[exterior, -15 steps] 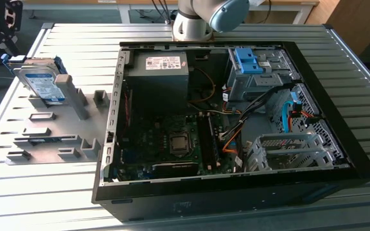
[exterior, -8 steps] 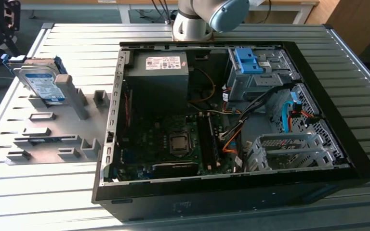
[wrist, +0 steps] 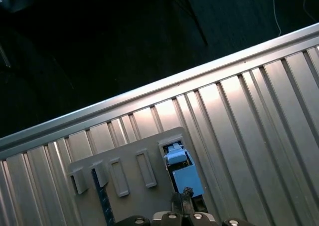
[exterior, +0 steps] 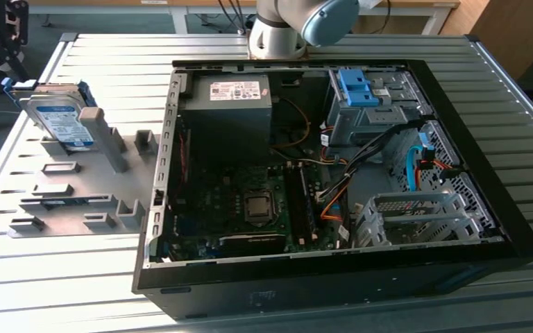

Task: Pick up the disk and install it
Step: 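Pick up the disk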

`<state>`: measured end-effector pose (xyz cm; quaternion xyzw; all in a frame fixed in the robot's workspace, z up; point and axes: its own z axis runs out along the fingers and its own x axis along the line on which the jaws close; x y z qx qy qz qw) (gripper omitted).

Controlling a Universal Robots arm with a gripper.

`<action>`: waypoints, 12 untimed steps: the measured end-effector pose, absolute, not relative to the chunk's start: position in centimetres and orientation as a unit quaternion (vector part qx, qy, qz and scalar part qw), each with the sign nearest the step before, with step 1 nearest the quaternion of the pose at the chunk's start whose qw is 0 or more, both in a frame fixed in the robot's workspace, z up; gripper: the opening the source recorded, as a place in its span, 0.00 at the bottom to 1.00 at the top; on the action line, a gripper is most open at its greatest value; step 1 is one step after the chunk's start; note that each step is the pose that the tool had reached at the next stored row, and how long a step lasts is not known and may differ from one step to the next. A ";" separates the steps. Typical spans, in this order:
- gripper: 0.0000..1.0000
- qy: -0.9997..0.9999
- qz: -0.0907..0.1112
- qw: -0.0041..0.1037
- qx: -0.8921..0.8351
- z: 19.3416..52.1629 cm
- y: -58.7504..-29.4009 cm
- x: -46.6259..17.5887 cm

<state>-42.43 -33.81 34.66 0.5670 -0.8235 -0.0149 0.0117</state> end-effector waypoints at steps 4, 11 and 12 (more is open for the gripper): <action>0.11 -0.823 -0.013 0.008 0.568 34.5 -33.8 -42.7; 0.11 -0.790 -0.012 0.009 0.613 34.4 -33.8 -42.7; 0.11 -0.788 -0.013 0.008 0.616 34.4 -33.8 -42.8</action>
